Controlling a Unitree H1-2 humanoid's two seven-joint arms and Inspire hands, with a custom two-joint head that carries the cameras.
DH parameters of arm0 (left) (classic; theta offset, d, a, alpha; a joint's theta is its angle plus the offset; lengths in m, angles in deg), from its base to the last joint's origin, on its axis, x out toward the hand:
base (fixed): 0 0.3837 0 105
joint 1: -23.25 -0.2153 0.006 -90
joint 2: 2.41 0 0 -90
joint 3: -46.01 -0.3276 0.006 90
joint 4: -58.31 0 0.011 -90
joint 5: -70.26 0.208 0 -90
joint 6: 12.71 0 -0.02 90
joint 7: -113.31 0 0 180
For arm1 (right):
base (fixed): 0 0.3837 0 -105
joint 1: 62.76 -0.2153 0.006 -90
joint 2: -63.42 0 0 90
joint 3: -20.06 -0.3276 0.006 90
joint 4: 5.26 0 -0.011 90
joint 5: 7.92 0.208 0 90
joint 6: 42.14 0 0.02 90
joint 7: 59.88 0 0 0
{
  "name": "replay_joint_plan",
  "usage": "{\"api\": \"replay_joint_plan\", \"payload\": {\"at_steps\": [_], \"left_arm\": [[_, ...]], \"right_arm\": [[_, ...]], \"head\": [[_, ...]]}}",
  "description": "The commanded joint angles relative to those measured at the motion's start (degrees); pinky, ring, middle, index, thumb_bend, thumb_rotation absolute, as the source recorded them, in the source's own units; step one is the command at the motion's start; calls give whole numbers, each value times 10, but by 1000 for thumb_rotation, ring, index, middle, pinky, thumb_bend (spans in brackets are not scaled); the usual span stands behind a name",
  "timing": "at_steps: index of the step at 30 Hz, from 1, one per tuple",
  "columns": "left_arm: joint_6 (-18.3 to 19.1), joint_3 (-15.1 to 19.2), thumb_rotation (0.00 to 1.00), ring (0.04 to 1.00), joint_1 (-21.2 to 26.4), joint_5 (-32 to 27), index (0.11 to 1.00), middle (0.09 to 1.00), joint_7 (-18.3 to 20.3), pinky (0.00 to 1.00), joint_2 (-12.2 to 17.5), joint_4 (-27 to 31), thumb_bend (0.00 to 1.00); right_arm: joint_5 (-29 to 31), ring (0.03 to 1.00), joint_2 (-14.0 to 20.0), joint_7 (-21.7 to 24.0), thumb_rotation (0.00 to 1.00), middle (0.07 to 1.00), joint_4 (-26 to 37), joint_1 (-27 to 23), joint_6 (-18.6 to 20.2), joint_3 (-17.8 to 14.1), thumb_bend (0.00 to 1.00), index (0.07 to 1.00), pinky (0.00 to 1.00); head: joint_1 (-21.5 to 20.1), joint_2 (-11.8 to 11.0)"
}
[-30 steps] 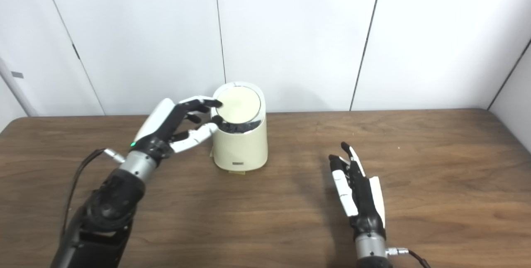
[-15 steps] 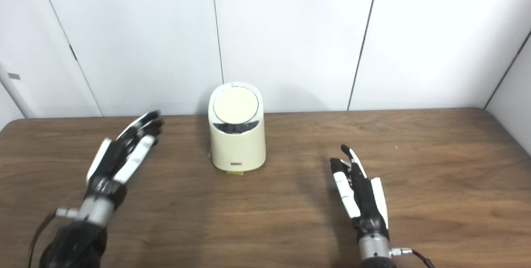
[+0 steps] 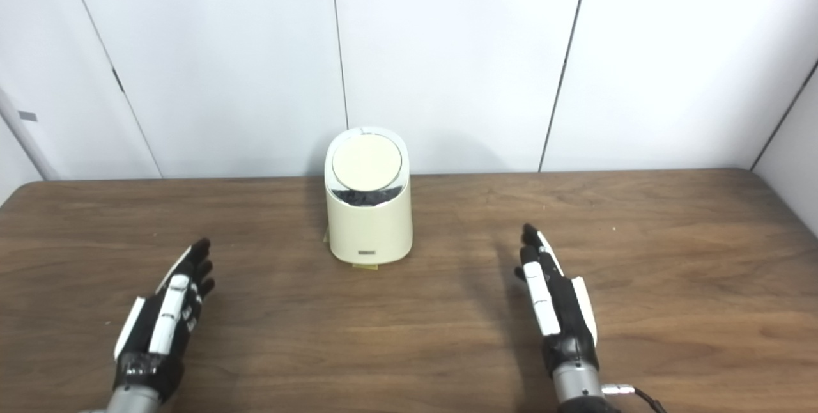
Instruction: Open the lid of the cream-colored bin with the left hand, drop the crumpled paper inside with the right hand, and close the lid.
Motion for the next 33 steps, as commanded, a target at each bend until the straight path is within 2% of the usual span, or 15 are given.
{"api": "replay_joint_plan", "payload": {"at_steps": [1, 6, 14, 18, 30, 33], "left_arm": [[-30, -4, 960, 1000, 8, -8, 998, 1000, -1, 1000, 1, -2, 426], [-50, -5, 922, 1000, 3, -19, 994, 1000, -9, 1000, -8, -26, 423], [-68, -17, 967, 1000, 0, -14, 994, 996, -9, 1000, -5, -43, 397], [-74, -15, 964, 1000, 1, -14, 983, 999, -16, 1000, -8, -47, 386], [-53, -25, 948, 1000, 8, -5, 982, 985, -35, 1000, -10, -34, 408], [-49, -26, 934, 999, 9, -5, 983, 979, -38, 1000, -9, -32, 422]], "right_arm": [[12, 998, 3, 6, 998, 999, 22, -16, -3, -3, 537, 999, 991], [19, 1000, 9, 9, 1000, 1000, 33, -6, 3, -4, 571, 1000, 1000], [43, 1000, 12, 13, 1000, 1000, 13, -6, -11, -14, 594, 1000, 1000], [37, 1000, 15, 12, 1000, 1000, -7, -9, -23, -10, 589, 1000, 1000], [34, 1000, 18, 8, 1000, 1000, -28, -17, -43, -11, 566, 1000, 1000], [35, 1000, 16, 6, 1000, 1000, -22, -16, -35, -10, 561, 1000, 1000]], "head": [[-1, 1], [-1, 10], [11, 24], [11, 27], [15, 33], [16, 35]]}}
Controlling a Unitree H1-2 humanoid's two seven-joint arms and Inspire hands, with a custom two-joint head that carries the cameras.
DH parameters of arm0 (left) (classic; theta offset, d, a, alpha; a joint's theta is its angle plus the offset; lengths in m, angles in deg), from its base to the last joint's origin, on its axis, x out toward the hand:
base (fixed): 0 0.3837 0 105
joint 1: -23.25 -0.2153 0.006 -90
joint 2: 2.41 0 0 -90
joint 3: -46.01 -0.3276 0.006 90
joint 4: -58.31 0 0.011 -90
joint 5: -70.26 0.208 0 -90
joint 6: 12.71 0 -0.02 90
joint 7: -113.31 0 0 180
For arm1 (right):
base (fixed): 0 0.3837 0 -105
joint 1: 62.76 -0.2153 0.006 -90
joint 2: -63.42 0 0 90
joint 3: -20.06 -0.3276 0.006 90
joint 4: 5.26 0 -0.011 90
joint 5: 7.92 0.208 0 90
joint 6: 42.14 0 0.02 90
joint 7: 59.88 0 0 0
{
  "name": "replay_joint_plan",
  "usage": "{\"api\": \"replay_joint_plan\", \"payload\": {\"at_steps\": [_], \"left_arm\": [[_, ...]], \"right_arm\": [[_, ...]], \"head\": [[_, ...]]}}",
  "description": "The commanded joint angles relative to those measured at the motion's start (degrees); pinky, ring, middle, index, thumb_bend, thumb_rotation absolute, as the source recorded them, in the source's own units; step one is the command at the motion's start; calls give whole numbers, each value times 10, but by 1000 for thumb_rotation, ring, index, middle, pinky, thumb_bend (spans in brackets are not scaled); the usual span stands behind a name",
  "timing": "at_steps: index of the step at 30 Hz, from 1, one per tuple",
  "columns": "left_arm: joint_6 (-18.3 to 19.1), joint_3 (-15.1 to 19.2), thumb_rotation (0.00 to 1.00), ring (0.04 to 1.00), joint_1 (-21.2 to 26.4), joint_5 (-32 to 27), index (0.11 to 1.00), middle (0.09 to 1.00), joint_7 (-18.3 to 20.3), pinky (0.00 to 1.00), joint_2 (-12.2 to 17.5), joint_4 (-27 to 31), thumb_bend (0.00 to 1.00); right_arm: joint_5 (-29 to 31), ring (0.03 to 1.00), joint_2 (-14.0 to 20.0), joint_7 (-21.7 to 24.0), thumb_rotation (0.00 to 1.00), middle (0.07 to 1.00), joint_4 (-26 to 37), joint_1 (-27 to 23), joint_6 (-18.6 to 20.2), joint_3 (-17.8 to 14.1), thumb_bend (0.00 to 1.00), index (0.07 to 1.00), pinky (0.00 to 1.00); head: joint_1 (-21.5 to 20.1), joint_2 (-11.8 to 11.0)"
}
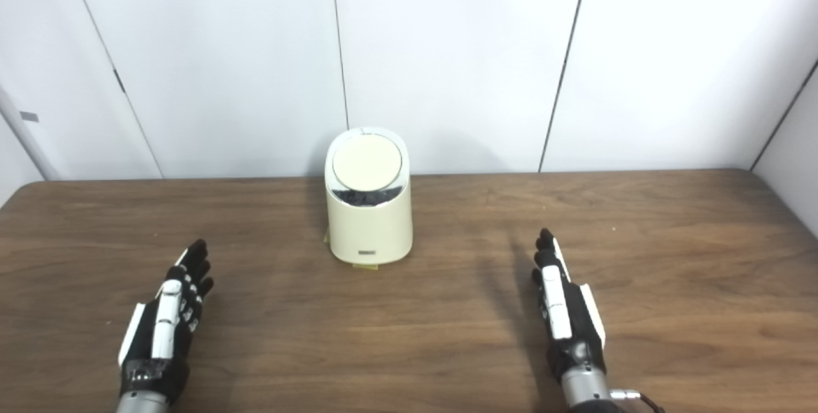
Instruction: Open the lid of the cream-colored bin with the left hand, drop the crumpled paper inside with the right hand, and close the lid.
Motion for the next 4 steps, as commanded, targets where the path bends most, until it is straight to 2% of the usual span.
{"api": "replay_joint_plan", "payload": {"at_steps": [1, 4], "left_arm": [[-4, -7, 930, 999, -1, 4, 982, 977, -5, 1000, -6, -4, 432], [2, -8, 919, 997, -2, 5, 983, 975, -5, 1000, -4, 0, 455]], "right_arm": [[-2, 1000, 0, 1, 1000, 1000, 15, -15, -9, 0, 561, 1000, 1000], [-8, 1000, 0, 0, 1000, 1000, 20, -14, -6, 4, 563, 1000, 1000]], "head": [[0, 3], [0, 6]]}}
